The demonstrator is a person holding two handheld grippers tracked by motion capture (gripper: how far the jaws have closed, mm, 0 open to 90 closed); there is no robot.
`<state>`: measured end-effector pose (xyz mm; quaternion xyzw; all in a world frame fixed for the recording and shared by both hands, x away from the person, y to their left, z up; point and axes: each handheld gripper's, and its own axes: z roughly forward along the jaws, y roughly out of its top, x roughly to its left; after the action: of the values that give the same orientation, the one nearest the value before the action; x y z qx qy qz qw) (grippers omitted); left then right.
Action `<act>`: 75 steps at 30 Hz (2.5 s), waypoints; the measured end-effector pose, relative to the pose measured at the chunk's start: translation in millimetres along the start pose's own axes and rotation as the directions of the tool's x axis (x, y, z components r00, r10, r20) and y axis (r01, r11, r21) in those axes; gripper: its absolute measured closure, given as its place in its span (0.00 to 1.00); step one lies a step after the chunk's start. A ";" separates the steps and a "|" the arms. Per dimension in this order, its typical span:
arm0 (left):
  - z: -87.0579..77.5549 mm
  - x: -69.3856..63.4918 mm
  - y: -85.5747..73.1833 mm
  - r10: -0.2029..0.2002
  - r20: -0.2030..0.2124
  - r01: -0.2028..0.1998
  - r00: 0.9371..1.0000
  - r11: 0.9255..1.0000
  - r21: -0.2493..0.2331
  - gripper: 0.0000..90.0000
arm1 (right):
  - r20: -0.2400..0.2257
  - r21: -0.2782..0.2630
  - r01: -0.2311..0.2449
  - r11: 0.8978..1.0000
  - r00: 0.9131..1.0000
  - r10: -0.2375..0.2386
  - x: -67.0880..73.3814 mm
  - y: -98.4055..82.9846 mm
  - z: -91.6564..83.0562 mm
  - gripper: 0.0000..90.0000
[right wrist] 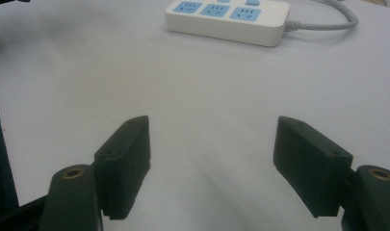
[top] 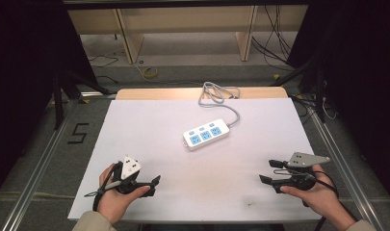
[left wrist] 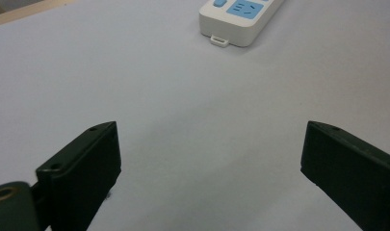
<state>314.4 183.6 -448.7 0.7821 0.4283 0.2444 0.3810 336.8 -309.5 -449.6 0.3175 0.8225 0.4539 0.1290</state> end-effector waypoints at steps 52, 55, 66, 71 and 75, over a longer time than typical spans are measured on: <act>44.0 -2.1 65.4 -0.019 0.022 0.019 1.000 1.000 -0.001 1.00 | 0.023 -0.002 0.004 1.000 1.000 -0.004 4.0 2.0 -0.9 0.33; 48.4 -4.6 69.7 -0.013 0.028 0.013 1.000 1.000 0.003 1.00 | 0.026 -0.002 0.006 1.000 1.000 -0.006 4.1 2.2 -0.4 0.33; 68.2 -19.3 89.1 0.001 0.056 -0.002 0.998 1.000 0.016 1.00 | 0.024 -0.004 0.003 1.000 1.000 -0.003 4.1 1.7 -0.8 0.34; 79.1 -23.6 97.7 0.003 0.071 -0.005 0.997 1.000 0.020 1.00 | 0.021 0.000 -0.001 1.000 1.000 0.001 3.9 1.7 -0.4 0.34; 86.9 -26.4 102.8 0.014 0.078 -0.016 0.997 1.000 0.023 1.00 | 0.016 0.005 -0.002 1.000 1.000 0.002 3.8 1.4 -0.6 0.34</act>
<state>412.1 92.2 -418.7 0.7986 0.4102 0.2113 0.3864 334.2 -306.9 -447.8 0.3223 0.8222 0.4495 0.1345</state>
